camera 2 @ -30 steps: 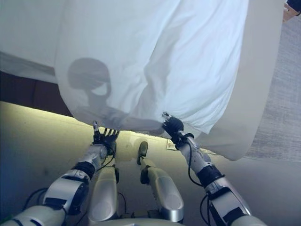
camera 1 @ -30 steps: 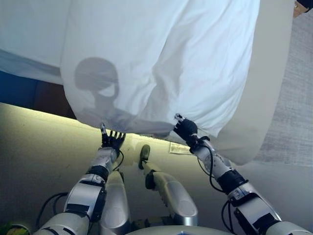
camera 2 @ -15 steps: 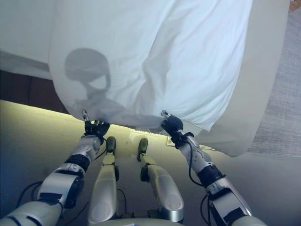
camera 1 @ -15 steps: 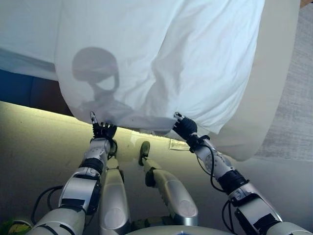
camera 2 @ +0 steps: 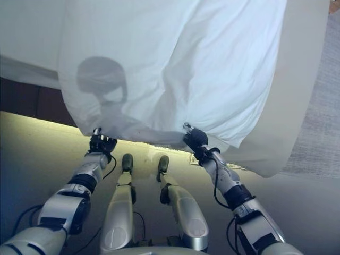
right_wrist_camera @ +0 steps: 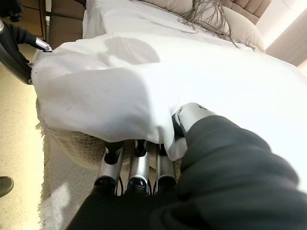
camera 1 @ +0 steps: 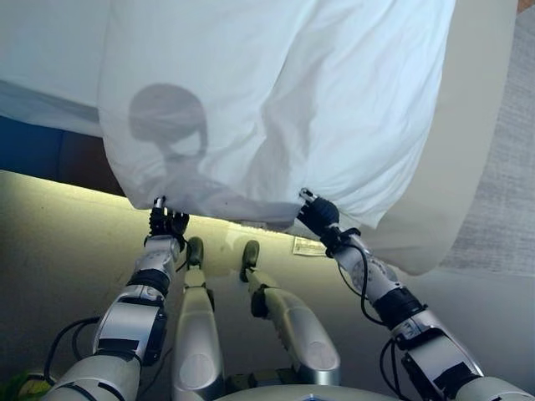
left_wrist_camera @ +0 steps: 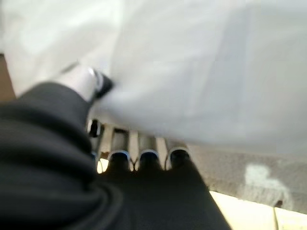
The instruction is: Make the bed neatly
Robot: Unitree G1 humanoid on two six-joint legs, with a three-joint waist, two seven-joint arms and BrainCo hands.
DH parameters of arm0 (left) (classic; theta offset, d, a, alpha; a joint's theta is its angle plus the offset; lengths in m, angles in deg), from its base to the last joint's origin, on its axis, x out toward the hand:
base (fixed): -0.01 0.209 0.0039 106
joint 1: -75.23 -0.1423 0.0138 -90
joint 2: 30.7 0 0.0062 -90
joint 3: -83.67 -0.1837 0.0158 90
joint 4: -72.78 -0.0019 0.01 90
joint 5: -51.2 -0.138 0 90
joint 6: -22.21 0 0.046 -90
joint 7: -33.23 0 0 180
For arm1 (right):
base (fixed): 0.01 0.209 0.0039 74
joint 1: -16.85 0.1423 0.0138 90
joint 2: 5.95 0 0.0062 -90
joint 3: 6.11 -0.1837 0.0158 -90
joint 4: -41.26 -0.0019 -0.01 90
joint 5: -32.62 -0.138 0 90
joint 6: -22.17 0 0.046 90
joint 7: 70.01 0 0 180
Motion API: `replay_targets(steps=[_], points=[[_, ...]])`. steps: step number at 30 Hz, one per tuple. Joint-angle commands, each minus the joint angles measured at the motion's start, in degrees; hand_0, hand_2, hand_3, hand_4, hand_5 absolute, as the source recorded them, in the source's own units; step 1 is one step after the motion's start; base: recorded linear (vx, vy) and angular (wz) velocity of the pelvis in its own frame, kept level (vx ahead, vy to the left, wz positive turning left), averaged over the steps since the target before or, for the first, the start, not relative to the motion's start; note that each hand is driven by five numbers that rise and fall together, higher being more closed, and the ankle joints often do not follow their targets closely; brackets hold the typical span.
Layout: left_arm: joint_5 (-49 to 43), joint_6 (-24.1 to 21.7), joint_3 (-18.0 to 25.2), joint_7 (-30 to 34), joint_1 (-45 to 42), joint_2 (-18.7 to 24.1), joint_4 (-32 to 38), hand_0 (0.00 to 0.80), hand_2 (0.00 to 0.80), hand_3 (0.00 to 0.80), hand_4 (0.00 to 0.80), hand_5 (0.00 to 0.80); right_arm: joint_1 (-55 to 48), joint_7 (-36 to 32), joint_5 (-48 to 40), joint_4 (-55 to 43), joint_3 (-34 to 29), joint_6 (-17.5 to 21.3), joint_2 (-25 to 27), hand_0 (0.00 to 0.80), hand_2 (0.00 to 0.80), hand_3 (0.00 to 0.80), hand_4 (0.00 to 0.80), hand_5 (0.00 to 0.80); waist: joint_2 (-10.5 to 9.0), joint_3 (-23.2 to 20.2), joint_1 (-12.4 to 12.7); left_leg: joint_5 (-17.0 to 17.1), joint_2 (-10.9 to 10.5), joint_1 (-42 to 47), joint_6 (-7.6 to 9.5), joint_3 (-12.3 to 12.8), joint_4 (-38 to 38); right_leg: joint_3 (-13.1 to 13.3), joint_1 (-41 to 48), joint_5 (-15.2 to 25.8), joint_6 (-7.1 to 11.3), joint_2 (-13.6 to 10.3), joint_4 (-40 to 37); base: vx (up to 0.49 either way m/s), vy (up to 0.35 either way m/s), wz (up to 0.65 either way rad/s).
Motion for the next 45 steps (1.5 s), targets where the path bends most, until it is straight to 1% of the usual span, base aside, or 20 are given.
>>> replay_targets(steps=[1, 7, 8, 9, 10, 11, 16, 19, 21, 23, 26, 29, 30, 34, 39, 45], points=[[-2.62, -1.64, 1.27, 1.56, 2.93, -0.39, 3.08, 0.800, 0.800, 0.800, 0.800, 0.800, 1.71, -1.89, 1.63, -7.93, -0.20, -1.61, -0.90, 0.800, 0.800, 0.800, 0.800, 0.800, 1.39, 1.26, 1.19, 2.76, -2.08, 1.17, -0.02, 1.68, -3.29, -0.17, -2.33, -1.12, 6.83, -3.29, 6.82, 0.015, 0.033, 0.01], [-3.58, -2.39, 1.12, 1.97, 1.03, -2.17, 2.95, 0.800, 0.800, 0.800, 0.800, 0.800, 1.74, -0.03, 4.18, -5.83, 0.31, -3.91, -1.89, 0.800, 0.800, 0.800, 0.800, 0.800, 2.71, 0.61, 1.52, 2.50, -2.64, 2.27, 0.24, 1.52, -3.34, -0.46, -1.42, -1.50, 6.91, -4.08, 7.01, 0.018, 0.046, 0.01], [-3.87, -2.72, 1.11, 2.04, 0.67, -2.44, 2.89, 0.800, 0.800, 0.800, 0.800, 0.800, 1.91, 1.03, 5.10, -5.04, 0.50, -4.85, -2.00, 0.251, 0.251, 0.251, 0.251, 0.251, 2.99, 0.45, 1.63, 2.45, -2.75, 2.48, 0.27, 1.47, -3.30, -0.51, -1.28, -1.57, 6.93, -4.23, 7.12, 0.026, 0.040, 0.00], [-4.12, -2.93, 1.12, 2.16, 0.45, -2.56, 2.84, 0.800, 0.800, 0.800, 0.800, 0.800, 2.05, 2.35, 5.12, -4.48, 0.60, -5.76, -2.05, 0.000, 0.000, 0.000, 0.000, 0.000, 3.15, 0.34, 1.68, 2.42, -2.82, 2.61, 0.28, 1.44, -3.29, -0.58, -1.20, -1.63, 6.94, -4.31, 7.20, 0.051, 0.039, 0.00], [-4.71, -2.68, 1.29, 2.79, -0.03, -2.64, 2.45, 0.800, 0.800, 0.800, 0.800, 0.800, 2.09, 2.81, 5.13, -3.18, 0.83, -6.47, -1.94, 0.000, 0.000, 0.000, 0.000, 0.000, 3.43, 0.20, 1.86, 1.95, -2.92, 3.32, 0.31, 1.44, -3.34, -0.60, -0.67, -2.22, 6.93, -4.54, 7.47, 0.031, 0.034, 0.00], [-4.77, -2.71, 1.22, 3.15, -0.20, -2.65, 2.40, 0.800, 0.800, 0.800, 0.800, 0.800, 2.16, 2.97, 5.19, -2.79, 0.88, -6.99, -1.92, 0.000, 0.000, 0.000, 0.000, 0.000, 3.56, 0.13, 1.91, 2.31, -3.00, 3.24, 0.41, 1.37, -3.41, -0.67, -0.66, -1.80, 6.89, -4.57, 7.23, 0.047, 0.043, -0.01], [-7.04, -3.94, 1.11, 4.54, -3.68, -3.53, 2.38, 0.800, 0.800, 0.800, 0.800, 0.800, 1.01, 4.05, 7.31, 5.24, 1.24, -12.35, -2.02, 0.000, 0.000, 0.000, 0.000, 0.000, 5.52, -0.85, 2.74, 2.06, -3.73, 4.78, 0.58, 0.78, -3.75, -1.15, 0.82, -2.20, 6.87, -5.53, 7.27, 0.041, 0.064, 0.03], [-8.28, -4.17, 2.24, 4.73, -5.63, -3.83, 0.70, 0.800, 0.800, 0.800, 0.800, 0.800, 0.38, 0.46, 10.65, 13.24, 0.66, -15.35, -2.16, 0.000, 0.000, 0.000, 0.000, 0.000, 7.22, -1.30, 3.32, 1.60, -4.26, 5.96, 0.66, 0.34, -3.75, -1.51, 1.75, -3.22, 6.70, -6.17, 7.85, 0.049, 0.113, 0.03], [-8.47, -4.17, 3.29, 4.70, -6.09, -3.43, -0.73, 0.800, 0.800, 0.800, 0.800, 0.800, 0.30, -1.79, 12.57, 17.53, 0.10, -17.45, -1.91, 0.000, 0.000, 0.000, 0.000, 0.000, 8.23, -1.76, 3.50, 1.90, -4.49, 6.07, 0.75, 0.15, -3.69, -1.86, 2.09, -3.03, 6.63, -6.48, 7.65, 0.040, 0.133, 0.07], [-8.46, -4.15, 4.85, 5.02, -6.42, -2.80, -2.57, 0.800, 0.800, 0.800, 0.800, 0.800, -0.06, -4.88, 15.37, 22.08, -0.41, -18.96, -1.53, 0.000, 0.000, 0.000, 0.000, 0.000, 9.36, -2.27, 3.48, 1.85, -4.73, 6.41, 0.73, -0.01, -3.54, -2.08, 2.52, -3.39, 6.54, -6.82, 7.78, 0.040, 0.161, 0.07], [-8.14, -4.68, 6.67, 4.64, -6.84, -1.68, -4.38, 0.800, 0.800, 0.800, 0.800, 0.800, -0.32, -7.81, 18.48, 26.47, -0.86, -20.77, -0.47, 0.000, 0.000, 0.000, 0.000, 0.000, 10.92, -2.82, 3.29, 1.86, -5.01, 6.80, 0.66, -0.15, -3.30, -2.24, 2.97, -3.87, 6.42, -7.29, 8.07, 0.024, 0.169, 0.04], [-8.23, -4.67, 8.75, 4.37, -7.01, -0.15, -6.42, 0.800, 0.800, 0.800, 0.800, 0.800, 0.29, -9.49, 22.28, 31.57, -1.83, -21.05, 0.76, 0.000, 0.000, 0.000, 0.000, 0.000, 12.22, -3.45, 3.27, 1.78, -5.35, 7.23, 0.57, -0.17, -3.27, -2.33, 3.40, -4.42, 6.29, -7.77, 8.28, 0.032, 0.166, 0.03], [-8.53, -4.83, 9.56, 3.98, -7.13, 0.51, -6.74, 0.800, 0.800, 0.800, 0.800, 0.800, 0.55, -9.88, 23.35, 33.28, -2.26, -21.36, 1.26, 0.000, 0.000, 0.000, 0.000, 0.000, 12.53, -3.62, 3.31, 1.30, -5.48, 7.74, 0.47, -0.14, -3.26, -2.33, 3.78, -5.18, 6.28, -8.01, 8.63, 0.028, 0.150, 0.00], [-9.74, -5.13, 12.03, 2.83, -7.81, 2.45, -6.18, 0.800, 0.800, 0.800, 0.800, 0.800, 1.17, -11.24, 27.10, 37.70, -3.68, -20.91, 2.96, 0.000, 0.000, 0.000, 0.000, 0.000, 13.81, -4.53, 3.75, 1.55, -5.88, 8.04, 0.40, -0.24, -3.52, -2.64, 4.45, -5.16, 6.14, -8.48, 8.22, 0.023, 0.129, -0.04], [-10.88, -4.98, 14.05, 1.36, -7.75, 5.36, -5.07, 0.800, 0.800, 0.800, 0.800, 0.800, 1.83, -11.33, 29.53, 40.15, -4.50, -20.32, 4.18, 0.000, 0.000, 0.000, 0.000, 0.000, 14.73, -5.06, 4.45, 1.46, -6.30, 8.57, 0.57, -0.57, -3.89, -2.98, 5.18, -5.56, 6.02, -8.67, 8.10, 0.001, 0.078, 0.03], [-10.41, -4.68, 16.23, -0.52, -6.66, 10.23, -4.82, 0.800, 0.800, 0.800, 0.800, 0.800, 2.36, -10.06, 28.12, 39.73, -4.92, -20.32, 5.61, 0.000, 0.000, 0.000, 0.000, 0.000, 15.29, -5.24, 5.03, 1.43, -6.35, 8.69, 0.81, -0.85, -3.78, -3.69, 5.42, -5.89, 5.75, -8.65, 8.50, -0.029, 0.070, 0.05]])
